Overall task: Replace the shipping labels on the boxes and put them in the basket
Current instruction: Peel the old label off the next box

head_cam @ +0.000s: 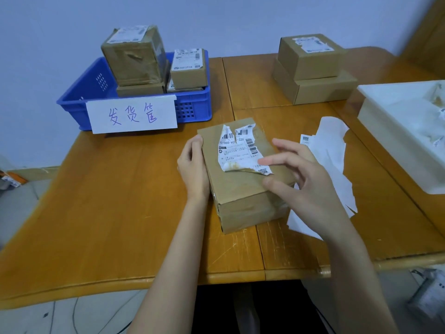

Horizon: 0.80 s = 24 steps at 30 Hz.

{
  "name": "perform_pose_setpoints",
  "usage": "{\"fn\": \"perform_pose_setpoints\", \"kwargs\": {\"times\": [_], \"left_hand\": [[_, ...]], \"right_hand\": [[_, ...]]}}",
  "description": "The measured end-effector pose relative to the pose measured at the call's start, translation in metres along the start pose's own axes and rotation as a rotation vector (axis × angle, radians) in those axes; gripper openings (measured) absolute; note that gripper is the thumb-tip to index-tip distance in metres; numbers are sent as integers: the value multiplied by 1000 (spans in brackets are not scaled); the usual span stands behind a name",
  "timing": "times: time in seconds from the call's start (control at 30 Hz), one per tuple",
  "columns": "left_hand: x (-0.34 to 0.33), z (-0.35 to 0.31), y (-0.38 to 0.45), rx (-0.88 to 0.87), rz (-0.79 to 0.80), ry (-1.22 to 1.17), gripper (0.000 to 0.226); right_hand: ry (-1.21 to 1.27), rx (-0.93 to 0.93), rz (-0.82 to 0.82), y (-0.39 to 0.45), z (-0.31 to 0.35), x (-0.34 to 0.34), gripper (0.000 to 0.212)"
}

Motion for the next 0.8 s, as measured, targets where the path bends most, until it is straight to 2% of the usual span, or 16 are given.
{"fn": "perform_pose_setpoints", "kwargs": {"times": [0.13,0.47,0.53,0.63,0.7,0.8], "left_hand": [[-1,-5,-3,11,10,-3,43],[-4,-6,-4,31,56,5,35],[-3,-7,-5,30,49,12,36],[-2,-7,-4,22,28,4,37],[-2,-6,-3,9,18,0,37],[-1,-3,-3,-11,-14,1,36]], "right_hand": [[-11,29,-49,3,2,4,16],[-460,89,-338,17,11,-16,5],[-372,6,-316,19,10,-11,6],[23,-179,-174,16,10,-1,22],[87,-203,-108,11,12,2,28],[141,-226,-81,8,10,5,25]]}}
Point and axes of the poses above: each hand's wrist, its own y-axis towards the middle knuckle, its own x-axis out of the back of the hand, z = x × y, the point moved 3 cm from there along y, towards the middle knuckle, and after that the axes turned 8 degrees about x, right-handed, at the moved point
